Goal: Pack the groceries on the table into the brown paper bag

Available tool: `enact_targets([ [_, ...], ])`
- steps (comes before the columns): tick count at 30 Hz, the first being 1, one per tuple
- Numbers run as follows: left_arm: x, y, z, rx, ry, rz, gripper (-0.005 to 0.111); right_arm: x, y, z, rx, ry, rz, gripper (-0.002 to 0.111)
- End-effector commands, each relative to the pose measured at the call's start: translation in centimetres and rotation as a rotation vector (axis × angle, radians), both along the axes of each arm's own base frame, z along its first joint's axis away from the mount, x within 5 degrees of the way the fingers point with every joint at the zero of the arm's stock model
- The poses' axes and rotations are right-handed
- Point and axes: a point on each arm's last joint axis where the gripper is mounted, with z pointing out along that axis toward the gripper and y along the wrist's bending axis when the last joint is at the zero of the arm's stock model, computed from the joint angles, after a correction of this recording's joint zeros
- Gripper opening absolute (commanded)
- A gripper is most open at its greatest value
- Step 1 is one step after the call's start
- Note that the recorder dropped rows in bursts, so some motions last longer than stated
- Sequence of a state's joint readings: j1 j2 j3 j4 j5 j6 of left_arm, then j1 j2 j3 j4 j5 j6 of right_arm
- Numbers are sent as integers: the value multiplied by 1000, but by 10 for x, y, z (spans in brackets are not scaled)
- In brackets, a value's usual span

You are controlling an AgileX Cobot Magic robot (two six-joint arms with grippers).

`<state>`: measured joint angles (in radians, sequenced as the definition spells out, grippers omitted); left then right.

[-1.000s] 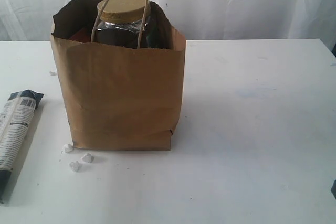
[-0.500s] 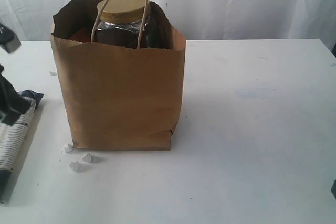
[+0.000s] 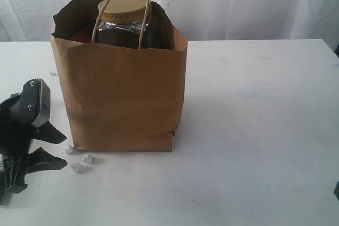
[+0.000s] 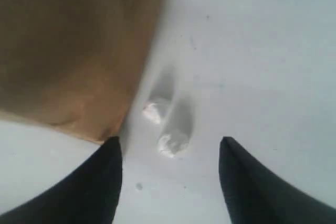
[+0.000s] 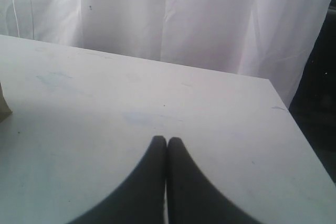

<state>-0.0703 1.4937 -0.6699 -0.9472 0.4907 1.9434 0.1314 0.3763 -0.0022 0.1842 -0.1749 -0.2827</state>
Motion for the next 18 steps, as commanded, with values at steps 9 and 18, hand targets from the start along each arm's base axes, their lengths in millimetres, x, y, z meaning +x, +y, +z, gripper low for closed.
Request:
enact_targets([
  [9, 27, 0, -16, -76, -3, 222, 60, 0, 0, -1, -8, 0, 2, 0],
  [18, 36, 0, -40, -32, 27, 157, 60, 0, 0, -1, -8, 0, 2, 0],
])
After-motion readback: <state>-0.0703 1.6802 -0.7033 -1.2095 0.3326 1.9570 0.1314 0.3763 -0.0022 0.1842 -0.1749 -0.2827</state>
